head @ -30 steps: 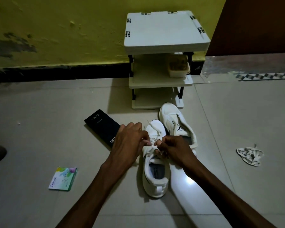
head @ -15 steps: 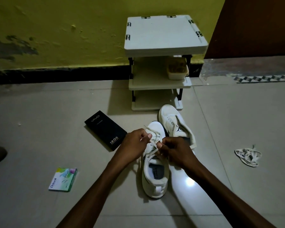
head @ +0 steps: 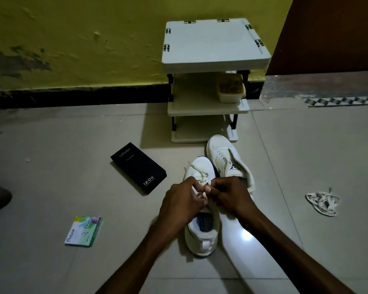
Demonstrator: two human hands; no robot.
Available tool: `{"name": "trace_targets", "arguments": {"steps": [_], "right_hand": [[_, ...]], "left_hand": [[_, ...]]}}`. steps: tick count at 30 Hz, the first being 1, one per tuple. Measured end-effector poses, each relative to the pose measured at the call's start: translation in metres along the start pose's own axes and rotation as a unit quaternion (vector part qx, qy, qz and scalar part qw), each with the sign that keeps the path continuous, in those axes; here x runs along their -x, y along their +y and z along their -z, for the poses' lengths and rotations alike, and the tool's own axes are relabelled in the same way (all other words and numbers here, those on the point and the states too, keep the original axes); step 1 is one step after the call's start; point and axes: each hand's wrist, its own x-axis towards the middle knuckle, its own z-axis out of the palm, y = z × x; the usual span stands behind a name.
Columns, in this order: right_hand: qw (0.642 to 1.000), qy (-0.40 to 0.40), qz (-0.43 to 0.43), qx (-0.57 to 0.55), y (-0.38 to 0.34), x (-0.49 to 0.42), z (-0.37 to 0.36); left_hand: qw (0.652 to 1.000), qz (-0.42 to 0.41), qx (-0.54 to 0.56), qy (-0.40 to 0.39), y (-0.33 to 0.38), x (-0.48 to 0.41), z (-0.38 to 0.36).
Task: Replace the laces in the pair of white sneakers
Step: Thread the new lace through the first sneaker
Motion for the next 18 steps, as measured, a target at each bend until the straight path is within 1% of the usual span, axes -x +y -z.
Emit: {"name": "trace_targets", "arguments": {"steps": [3, 6, 9, 12, 15, 16, 18], "right_hand": [[1.0, -0.005, 0.004, 0.004, -0.003, 0.002, 0.003], [1.0, 0.001, 0.01, -0.005, -0.004, 0.003, 0.004], [1.0, 0.012, 0.013, -0.022, -0.006, 0.004, 0.004], [0.999, 0.01, 0.023, -0.031, -0.006, 0.005, 0.004], [0.999, 0.011, 0.006, -0.039, -0.006, 0.005, 0.005], [0.999, 0.01, 0.001, -0.041, -0.005, 0.005, 0.005], [0.998, 0.009, -0.01, -0.057, -0.007, 0.007, 0.005]], "left_hand": [[0.995, -0.049, -0.075, 0.031, 0.002, -0.001, -0.006], [0.993, -0.095, -0.049, 0.054, 0.0, -0.003, -0.01], [0.992, -0.114, -0.007, 0.056, -0.006, -0.006, -0.02], [0.991, -0.108, 0.075, 0.027, -0.009, -0.008, -0.026], [0.984, -0.053, 0.17, 0.002, -0.012, -0.014, -0.018], [0.981, -0.037, 0.189, -0.019, -0.013, -0.015, -0.014], [0.976, -0.032, 0.206, -0.062, -0.015, -0.017, -0.005]]}}
